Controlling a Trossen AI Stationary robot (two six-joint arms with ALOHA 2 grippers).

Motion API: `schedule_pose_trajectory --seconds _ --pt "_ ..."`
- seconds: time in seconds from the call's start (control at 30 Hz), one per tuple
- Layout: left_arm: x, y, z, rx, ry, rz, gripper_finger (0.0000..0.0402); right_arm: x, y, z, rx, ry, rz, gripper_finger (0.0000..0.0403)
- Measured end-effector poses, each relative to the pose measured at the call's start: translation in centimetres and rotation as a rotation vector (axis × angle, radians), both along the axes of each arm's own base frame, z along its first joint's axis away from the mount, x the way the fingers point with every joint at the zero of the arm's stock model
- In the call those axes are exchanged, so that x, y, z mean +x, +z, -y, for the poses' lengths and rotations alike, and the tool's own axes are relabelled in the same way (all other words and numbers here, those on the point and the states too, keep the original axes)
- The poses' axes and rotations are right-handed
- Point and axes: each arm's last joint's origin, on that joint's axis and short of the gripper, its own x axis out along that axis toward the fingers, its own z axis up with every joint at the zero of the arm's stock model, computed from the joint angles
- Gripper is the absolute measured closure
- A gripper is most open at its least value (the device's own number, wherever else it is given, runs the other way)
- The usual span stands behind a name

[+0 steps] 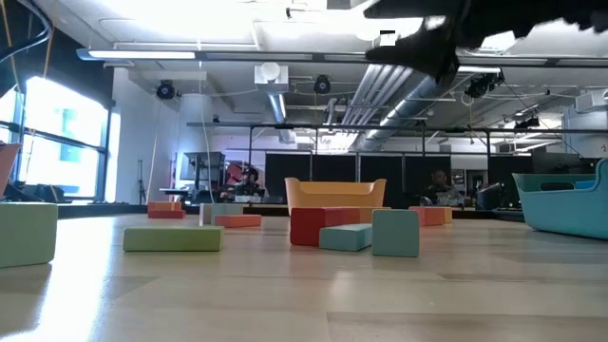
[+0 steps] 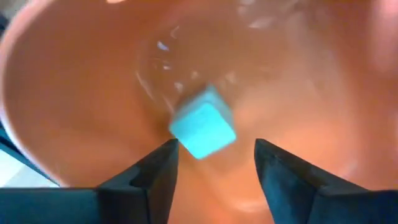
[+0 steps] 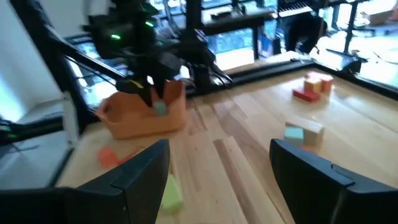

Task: Sort blocks by size
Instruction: Put the red thin rectangular block into the yellow bin

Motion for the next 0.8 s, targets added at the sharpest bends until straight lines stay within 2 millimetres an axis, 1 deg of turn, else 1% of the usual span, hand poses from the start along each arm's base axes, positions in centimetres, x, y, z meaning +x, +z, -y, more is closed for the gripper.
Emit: schedule_pose_trajectory --seconds 0.1,0.2,0.27,0.37,0.43,0.47,0.57,0.63,0.67,0.7,0.8 --pt "0.0 1.5 -0.5 -0.102 0.029 0.022 0.0182 -1.4 1.6 -0.2 0.006 0.028 0.016 0.013" --pt "0.1 3.4 -1.1 -0.195 0.058 0.082 0.0175 -2.7 2.6 -0.3 -0.02 0.056 0.001 0.013" --pt "0.4 4.6 -1.7 -0.207 0.069 0.189 0.0174 -3.4 3.2 -0.3 -0.029 0.048 0.002 0.013" --pt "1.6 5.6 -2.6 -0.148 0.0 0.438 0.0176 -3.8 3.2 -0.3 -0.054 0.008 -0.012 0.013" --pt "2.8 6.2 -3.2 -0.044 -0.093 0.626 0.0176 -3.7 2.9 -0.3 -0.07 -0.004 -0.028 0.013" --pt "3.5 6.4 -3.5 0.043 -0.152 0.714 0.0176 -3.6 2.8 -0.3 -0.071 -0.007 -0.035 0.013" --pt "5.5 7.1 -5.0 0.404 -0.25 0.892 0.0176 -3.3 2.1 -0.1 -0.067 -0.011 -0.07 0.013" --pt "6.6 7.4 -6.4 0.626 -0.282 0.905 0.0176 -3.1 1.8 0.0 -0.05 -0.014 -0.083 0.013" --pt "7.2 7.5 -7.4 0.688 -0.289 0.886 0.0176 -3.0 1.7 0.0 -0.037 -0.012 -0.086 0.013" --pt "7.7 7.5 -8.6 0.716 -0.273 0.86 0.0176 -3.0 1.6 0.0 -0.028 -0.011 -0.09 0.013" --pt "8.8 6.7 -12.6 0.676 -0.163 0.765 0.0176 -2.9 1.5 0.0 -0.017 -0.006 -0.096 0.013"
